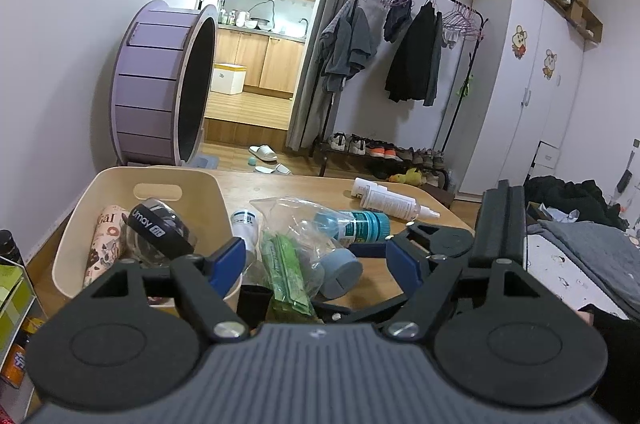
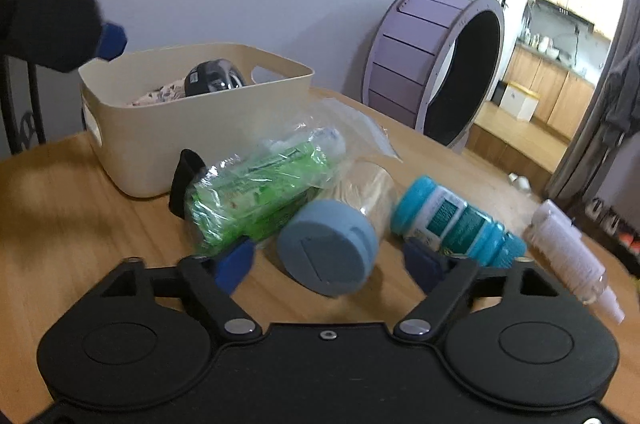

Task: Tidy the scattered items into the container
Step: 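Grasp the blue-lidded peanut jar with the right gripper, then carry the jar into the basket and open the right gripper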

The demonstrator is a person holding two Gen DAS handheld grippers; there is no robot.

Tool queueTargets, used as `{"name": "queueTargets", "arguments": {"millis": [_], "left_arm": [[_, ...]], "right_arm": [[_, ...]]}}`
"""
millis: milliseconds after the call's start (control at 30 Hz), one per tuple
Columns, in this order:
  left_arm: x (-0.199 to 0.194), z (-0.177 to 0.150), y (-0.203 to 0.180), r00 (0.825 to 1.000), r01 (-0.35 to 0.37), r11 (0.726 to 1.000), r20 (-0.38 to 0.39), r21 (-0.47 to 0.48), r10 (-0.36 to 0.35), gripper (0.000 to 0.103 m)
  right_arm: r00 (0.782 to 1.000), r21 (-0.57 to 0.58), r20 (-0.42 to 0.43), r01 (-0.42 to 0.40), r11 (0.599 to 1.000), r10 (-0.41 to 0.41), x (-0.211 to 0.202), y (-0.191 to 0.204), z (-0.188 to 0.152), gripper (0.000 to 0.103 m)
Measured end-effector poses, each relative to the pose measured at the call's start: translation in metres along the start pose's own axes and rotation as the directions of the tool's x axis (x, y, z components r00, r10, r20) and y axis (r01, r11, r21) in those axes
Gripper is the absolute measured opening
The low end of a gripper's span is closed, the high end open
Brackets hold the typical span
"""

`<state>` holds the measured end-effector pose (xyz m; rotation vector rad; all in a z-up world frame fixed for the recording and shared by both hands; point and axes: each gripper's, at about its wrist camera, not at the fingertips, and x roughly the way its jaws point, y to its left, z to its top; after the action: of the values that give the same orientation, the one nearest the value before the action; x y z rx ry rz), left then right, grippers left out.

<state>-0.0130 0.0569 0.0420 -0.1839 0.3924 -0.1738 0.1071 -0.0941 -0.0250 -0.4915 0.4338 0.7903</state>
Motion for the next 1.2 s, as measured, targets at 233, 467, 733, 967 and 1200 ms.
{"name": "queueTargets", "arguments": {"millis": [233, 467, 733, 967, 1200], "left_arm": [[-0.001, 0.0, 0.002, 1.0, -0.003, 1.0, -0.002, -0.003, 0.003, 0.076], [0.002, -0.001, -0.001, 1.0, 0.006, 1.0, -0.011, 0.009, -0.006, 0.076], [0.007, -0.004, -0.008, 0.999, 0.029, 0.999, -0.031, 0.027, -0.028, 0.076], [0.012, -0.009, -0.015, 0.998, 0.046, 0.998, -0.047, 0.047, -0.044, 0.076], [0.01, -0.009, -0.012, 0.998, 0.046, 0.998, -0.048, 0.045, -0.043, 0.076]], "right_arm": [[1.0, 0.068, -0.025, -0.006, 0.998, 0.008, -0.003, -0.015, -0.003, 0.051], [0.999, 0.081, 0.032, -0.007, 0.997, 0.004, -0.033, -0.027, -0.005, 0.05], [0.995, 0.158, 0.082, -0.061, 0.985, 0.048, -0.067, -0.051, -0.009, 0.049], [0.995, 0.17, 0.077, -0.074, 0.983, 0.062, -0.068, -0.056, -0.015, 0.049], [0.996, 0.175, 0.068, -0.075, 0.982, 0.064, -0.067, -0.058, -0.016, 0.05]]}}
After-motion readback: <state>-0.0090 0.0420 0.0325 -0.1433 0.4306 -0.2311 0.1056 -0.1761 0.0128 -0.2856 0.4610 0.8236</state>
